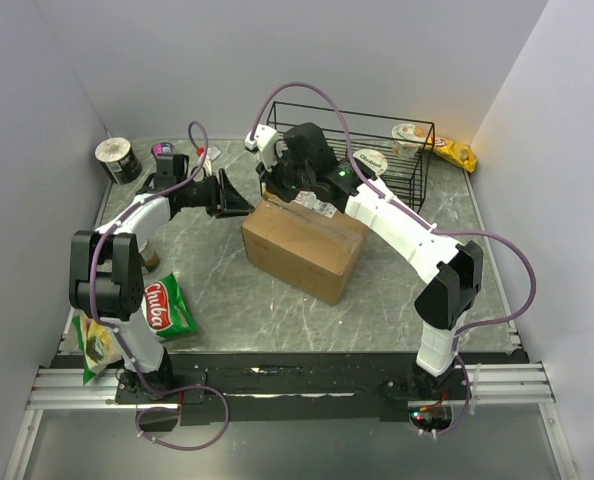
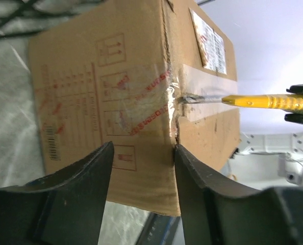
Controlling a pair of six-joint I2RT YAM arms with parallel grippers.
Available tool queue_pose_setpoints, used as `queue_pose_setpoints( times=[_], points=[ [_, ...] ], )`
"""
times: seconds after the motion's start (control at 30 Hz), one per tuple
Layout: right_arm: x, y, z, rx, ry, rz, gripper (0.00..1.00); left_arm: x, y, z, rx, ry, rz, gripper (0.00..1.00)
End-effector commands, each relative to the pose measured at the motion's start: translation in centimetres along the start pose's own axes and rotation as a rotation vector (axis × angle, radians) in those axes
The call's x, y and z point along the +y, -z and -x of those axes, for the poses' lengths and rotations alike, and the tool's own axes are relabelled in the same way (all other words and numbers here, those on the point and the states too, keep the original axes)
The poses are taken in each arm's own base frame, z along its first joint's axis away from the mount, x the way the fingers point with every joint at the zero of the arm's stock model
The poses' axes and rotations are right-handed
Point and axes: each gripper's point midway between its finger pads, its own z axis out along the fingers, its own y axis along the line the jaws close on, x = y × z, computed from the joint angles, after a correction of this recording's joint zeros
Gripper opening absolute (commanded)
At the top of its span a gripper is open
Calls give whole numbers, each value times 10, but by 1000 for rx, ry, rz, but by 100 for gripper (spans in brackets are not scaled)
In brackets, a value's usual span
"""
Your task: Unpack the express box
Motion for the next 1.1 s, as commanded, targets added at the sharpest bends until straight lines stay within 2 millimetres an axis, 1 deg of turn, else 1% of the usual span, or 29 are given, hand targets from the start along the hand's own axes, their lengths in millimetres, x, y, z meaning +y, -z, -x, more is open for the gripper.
queue_pose_setpoints(
  times=[0.0,0.03,0.1,0.13,0.2,0.23,0.27,0.3,0.33,0.37,0.4,0.43,0.47,0.5,0.57,0.6,0.67,0.7,0.8,1.07],
  points=[
    [-16,30,-15,88,-18,-77,0,-16,11,32,-126,-186,34,60],
    [-15,30,-16,88,-18,-76,0,-31,15,40,-167,-250,1,61],
    [-17,30,-14,81,-19,-80,0,-44,17,41,-184,-280,-43,64],
    [-16,30,-14,82,-19,-77,0,-49,17,37,-173,-248,-75,64],
    [-16,30,-14,78,-18,-79,0,-51,11,33,-159,-231,-93,65],
    [-17,29,-14,77,-19,-81,0,-48,7,34,-153,-218,-89,65],
    [-17,29,-14,76,-20,-83,0,-45,3,29,-135,-199,-84,65],
    [-18,29,-13,75,-21,-85,0,-43,-5,24,-108,-207,-87,65],
    [-18,29,-13,73,-20,-84,0,-45,-9,24,-95,-211,-86,65],
    [-17,29,-12,71,-17,-83,0,-42,-13,23,-84,-212,-74,65],
    [-17,29,-11,70,-16,-85,0,-34,-24,9,-30,-190,-52,65],
    [-18,29,-11,69,-14,-87,0,-34,-28,11,-19,-202,-36,64],
    [-18,29,-12,71,-11,-88,0,-28,-33,9,-10,-198,-5,64],
    [-20,29,-12,71,-11,-92,0,-22,-39,1,15,-184,13,63],
    [-20,31,-13,71,-9,-92,0,-17,-42,0,18,-173,29,62],
    [-20,30,-15,76,-9,-93,0,-9,-43,0,17,-159,64,60],
    [-20,33,-16,74,-4,-99,0,-1,-44,-1,19,-145,92,59],
    [-19,33,-19,81,-2,-97,0,4,-45,-4,28,-132,95,58],
    [-22,37,-23,84,-2,-111,0,9,-46,-5,27,-117,115,55],
    [-30,47,-28,92,7,-141,0,10,-47,-6,31,-107,116,53]
  ],
)
